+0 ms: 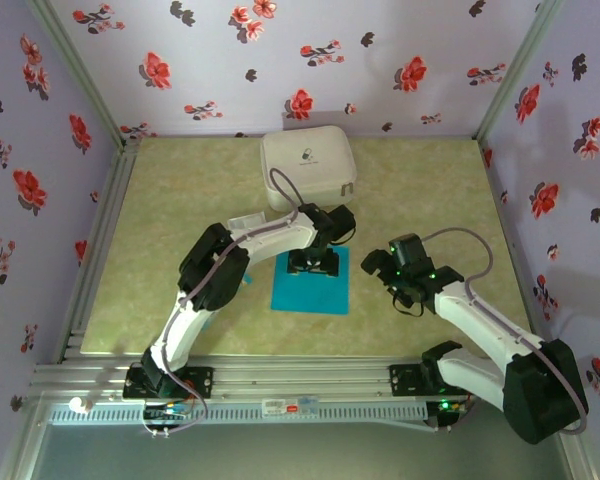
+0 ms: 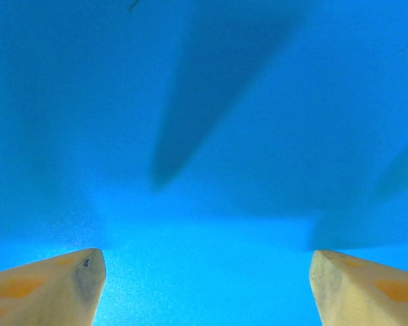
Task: Fold a paper plane with a square sheet of paper (pick it up from the middle)
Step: First fold the square sheet of paper in half at the center of the table.
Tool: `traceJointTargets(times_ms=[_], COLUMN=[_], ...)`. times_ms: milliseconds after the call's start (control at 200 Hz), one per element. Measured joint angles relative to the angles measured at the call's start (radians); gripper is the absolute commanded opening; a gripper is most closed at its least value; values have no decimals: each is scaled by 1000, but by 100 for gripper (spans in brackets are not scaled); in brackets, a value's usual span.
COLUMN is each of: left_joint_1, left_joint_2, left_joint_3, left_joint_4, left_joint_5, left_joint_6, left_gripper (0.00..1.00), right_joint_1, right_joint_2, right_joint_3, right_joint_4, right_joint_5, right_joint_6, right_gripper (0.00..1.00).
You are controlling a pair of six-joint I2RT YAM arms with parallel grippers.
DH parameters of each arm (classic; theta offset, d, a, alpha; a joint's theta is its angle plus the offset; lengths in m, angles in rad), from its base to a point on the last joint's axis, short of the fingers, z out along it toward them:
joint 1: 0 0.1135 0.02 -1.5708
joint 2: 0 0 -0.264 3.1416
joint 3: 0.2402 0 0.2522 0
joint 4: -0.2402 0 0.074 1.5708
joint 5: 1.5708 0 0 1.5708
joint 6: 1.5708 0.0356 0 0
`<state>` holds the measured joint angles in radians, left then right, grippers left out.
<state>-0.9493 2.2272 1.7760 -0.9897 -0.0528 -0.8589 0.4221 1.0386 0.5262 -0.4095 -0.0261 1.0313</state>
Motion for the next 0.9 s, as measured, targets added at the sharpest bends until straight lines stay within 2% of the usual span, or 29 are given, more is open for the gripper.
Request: traceJointTargets(times_ms=[900], left_joint_1=[-1], left_joint_2=[2], left_joint_3=[-31], left_joint_4=[40], left_joint_5=[3], left_joint_6=[-4], left_gripper=[77], right_joint_1=[0], right_joint_2=[27], right_joint_3=[0], right_joint_4=[16], right_joint_5=[-8], right_joint_6=[-2], right_gripper=[98])
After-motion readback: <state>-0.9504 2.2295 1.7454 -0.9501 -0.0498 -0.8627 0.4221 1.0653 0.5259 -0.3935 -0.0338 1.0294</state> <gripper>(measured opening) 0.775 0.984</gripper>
